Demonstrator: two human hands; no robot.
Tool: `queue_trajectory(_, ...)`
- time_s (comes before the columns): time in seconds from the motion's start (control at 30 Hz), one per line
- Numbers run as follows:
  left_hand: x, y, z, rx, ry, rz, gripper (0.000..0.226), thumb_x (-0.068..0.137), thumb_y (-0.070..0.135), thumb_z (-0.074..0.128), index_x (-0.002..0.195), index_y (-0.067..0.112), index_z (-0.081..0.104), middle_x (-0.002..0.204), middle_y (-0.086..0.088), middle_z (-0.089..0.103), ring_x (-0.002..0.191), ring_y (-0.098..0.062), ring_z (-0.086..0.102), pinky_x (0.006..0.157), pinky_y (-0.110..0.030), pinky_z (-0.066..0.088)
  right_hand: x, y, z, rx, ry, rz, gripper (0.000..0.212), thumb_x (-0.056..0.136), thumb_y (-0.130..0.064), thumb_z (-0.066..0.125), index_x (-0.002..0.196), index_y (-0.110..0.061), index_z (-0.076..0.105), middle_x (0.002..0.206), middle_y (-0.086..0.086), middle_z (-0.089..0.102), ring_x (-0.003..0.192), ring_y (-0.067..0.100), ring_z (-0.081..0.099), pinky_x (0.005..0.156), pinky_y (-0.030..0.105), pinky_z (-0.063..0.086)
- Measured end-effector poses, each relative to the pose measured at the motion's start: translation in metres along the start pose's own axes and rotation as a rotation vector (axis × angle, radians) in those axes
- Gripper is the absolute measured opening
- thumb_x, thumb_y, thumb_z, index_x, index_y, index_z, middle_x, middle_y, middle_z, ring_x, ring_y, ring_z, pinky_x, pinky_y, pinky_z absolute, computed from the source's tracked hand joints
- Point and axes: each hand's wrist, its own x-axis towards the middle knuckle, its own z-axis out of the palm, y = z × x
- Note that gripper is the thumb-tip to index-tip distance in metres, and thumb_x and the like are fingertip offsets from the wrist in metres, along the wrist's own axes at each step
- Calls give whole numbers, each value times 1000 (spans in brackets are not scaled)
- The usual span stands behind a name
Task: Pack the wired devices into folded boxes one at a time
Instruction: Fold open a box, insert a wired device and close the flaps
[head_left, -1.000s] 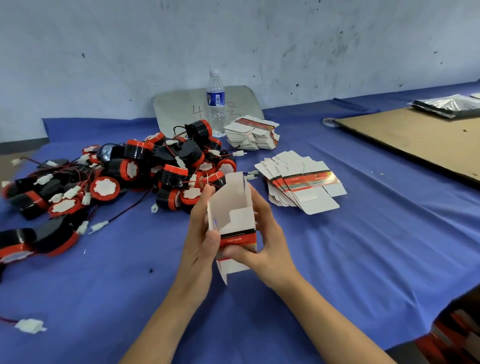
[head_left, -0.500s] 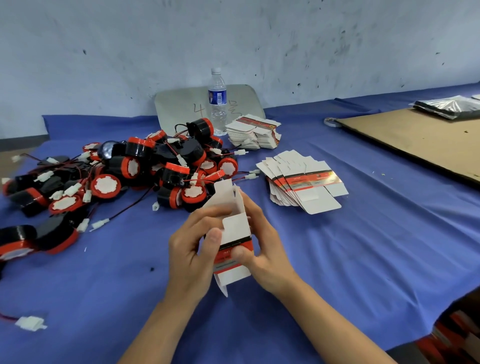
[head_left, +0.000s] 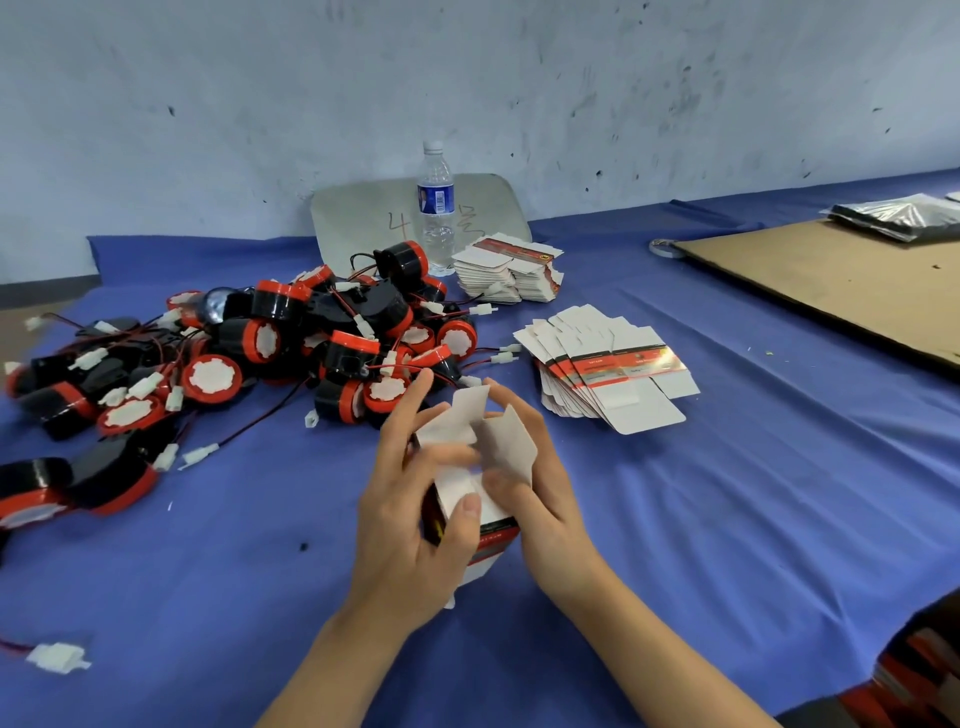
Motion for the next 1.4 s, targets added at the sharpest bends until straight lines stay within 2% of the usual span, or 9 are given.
queue_trajectory(0.1, 0, 0, -2, -82, -14, -71, 47, 80, 32, 52, 123, 43, 39, 139, 22, 47, 125, -5, 51, 93, -21, 47, -1, 2, -1, -17, 8, 4, 59, 86, -14, 44, 140, -37, 42, 121, -4, 62, 91, 4, 59, 79, 19, 47)
queue_trajectory(0.2, 2, 0, -3, -34, -51, -46, 51, 81, 28, 48, 132, 33, 43, 130, 11, 55, 120, -14, 54, 94, -21, 45, -2, 2, 0, -36, 17, 24, 54, 93, -11, 42, 143, -30, 41, 120, -6, 63, 95, 3, 60, 81, 16, 45)
queue_trajectory(0.33, 4, 0, -2, 116, -54, 61, 34, 85, 21, 41, 93, 3, 69, 111, 1, 60, 111, -20, 53, 92, -24, 44, -3, -2, 4, -79, 43, -7, 47, 98, -37, 42, 143, -21, 42, 132, -15, 55, 126, 14, 52, 101, 22, 41)
queue_trajectory(0.43, 4, 2, -3, -12, -30, -25, 26, 83, 23, 43, 96, 12, 62, 108, 3, 61, 107, -20, 57, 87, -23, 47, -1, -6, 6, -134, 44, -18, 51, 96, -53, 42, 142, -29, 43, 130, -7, 57, 125, 21, 52, 104, 31, 42)
queue_trajectory(0.7, 5, -1, -3, 70, -86, 35, 30, 84, 20, 45, 79, 6, 71, 107, 0, 60, 112, -28, 53, 88, -33, 48, -1, -8, 4, -86, 37, 16, 51, 96, -49, 38, 136, -22, 53, 128, -1, 56, 124, 20, 53, 100, 25, 42)
queue_trajectory(0.87, 2, -3, -3, 61, -28, 24, 17, 83, 34, 56, 93, 20, 56, 110, 3, 49, 107, -8, 53, 86, -15, 42, 3, -7, 0, 35, -16, 128, 37, 91, -25, 55, 127, -26, 62, 131, 1, 58, 127, 19, 51, 101, 30, 43)
queue_trajectory(1.0, -1, -10, -5, -85, -83, -60, 53, 73, 43, 69, 115, 29, 40, 140, -2, 39, 131, -16, 44, 95, -17, 41, 6, -2, -4, 128, -112, 264, 50, 84, -13, 57, 127, -38, 60, 128, 4, 60, 119, 22, 57, 89, 33, 50)
queue_trajectory(1.17, -5, -23, -7, -84, -266, -242, 111, 59, 54, 79, 147, 47, 13, 140, 33, 37, 132, 0, 42, 98, -13, 42, 9, -1, -11, 290, 18, 239, 52, 80, -6, 62, 127, -26, 60, 121, 5, 65, 114, 23, 60, 86, 31, 51)
queue_trajectory(1.4, 1, -24, -6, 157, -130, -137, 103, 55, 56, 79, 140, 36, 26, 137, 21, 39, 128, -12, 45, 97, -40, 49, 11, -2, -16, 297, -2, 245, 54, 73, -23, 72, 125, -33, 60, 124, 0, 65, 109, 19, 62, 84, 32, 51)
